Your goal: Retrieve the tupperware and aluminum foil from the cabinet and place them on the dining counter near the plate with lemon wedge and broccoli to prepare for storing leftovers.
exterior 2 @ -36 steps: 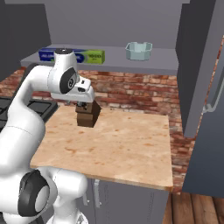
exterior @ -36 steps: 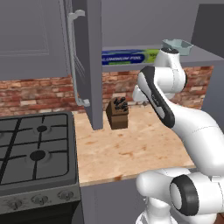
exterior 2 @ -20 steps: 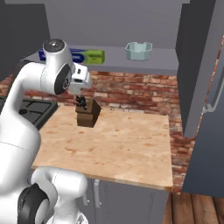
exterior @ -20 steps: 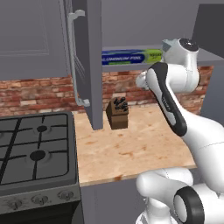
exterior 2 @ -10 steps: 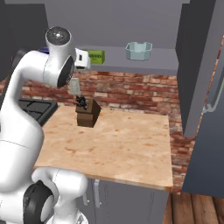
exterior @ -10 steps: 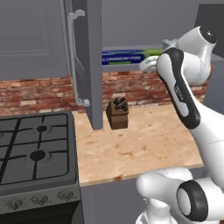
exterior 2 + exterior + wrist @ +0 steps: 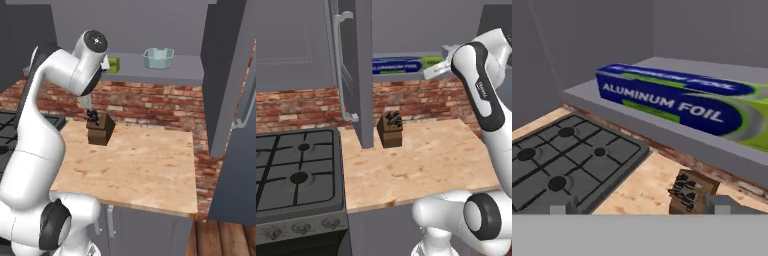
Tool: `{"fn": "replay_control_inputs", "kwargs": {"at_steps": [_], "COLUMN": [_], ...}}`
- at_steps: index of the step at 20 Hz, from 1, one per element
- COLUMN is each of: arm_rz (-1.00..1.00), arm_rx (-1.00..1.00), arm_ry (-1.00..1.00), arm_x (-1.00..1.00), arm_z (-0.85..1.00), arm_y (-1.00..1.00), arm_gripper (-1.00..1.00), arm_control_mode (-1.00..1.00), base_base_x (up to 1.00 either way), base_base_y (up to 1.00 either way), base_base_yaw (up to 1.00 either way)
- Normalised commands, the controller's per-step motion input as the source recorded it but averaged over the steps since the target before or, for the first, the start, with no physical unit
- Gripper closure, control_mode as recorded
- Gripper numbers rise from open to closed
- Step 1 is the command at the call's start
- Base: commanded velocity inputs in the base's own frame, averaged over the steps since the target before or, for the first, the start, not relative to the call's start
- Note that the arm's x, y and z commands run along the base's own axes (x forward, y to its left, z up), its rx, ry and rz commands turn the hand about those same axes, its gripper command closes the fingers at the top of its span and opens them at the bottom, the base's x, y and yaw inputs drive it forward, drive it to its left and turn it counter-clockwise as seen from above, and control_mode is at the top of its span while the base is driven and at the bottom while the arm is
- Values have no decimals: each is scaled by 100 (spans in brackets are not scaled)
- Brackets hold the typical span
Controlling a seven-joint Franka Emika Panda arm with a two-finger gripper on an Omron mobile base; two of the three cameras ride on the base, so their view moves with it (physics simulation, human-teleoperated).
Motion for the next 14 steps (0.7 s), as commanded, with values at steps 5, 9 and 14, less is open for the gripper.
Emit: {"fn": "replay_control_inputs", "kwargs": {"at_steps": [5,9,14], "arm_rz": [39,33,24], "arm_rx": [-4,0,0], "arm_ry": [-16,-14,-5], "arm_x": [2,23,33], "arm_z": [0,5,20], "arm_y": [5,9,20], "arm_gripper": [-100,-100,-100], "arm_control_mode": [-100,-100,-100], "base_base_x": [0,0,0], "base_base_y": [0,0,0], "base_base_yaw": [0,0,0]}}
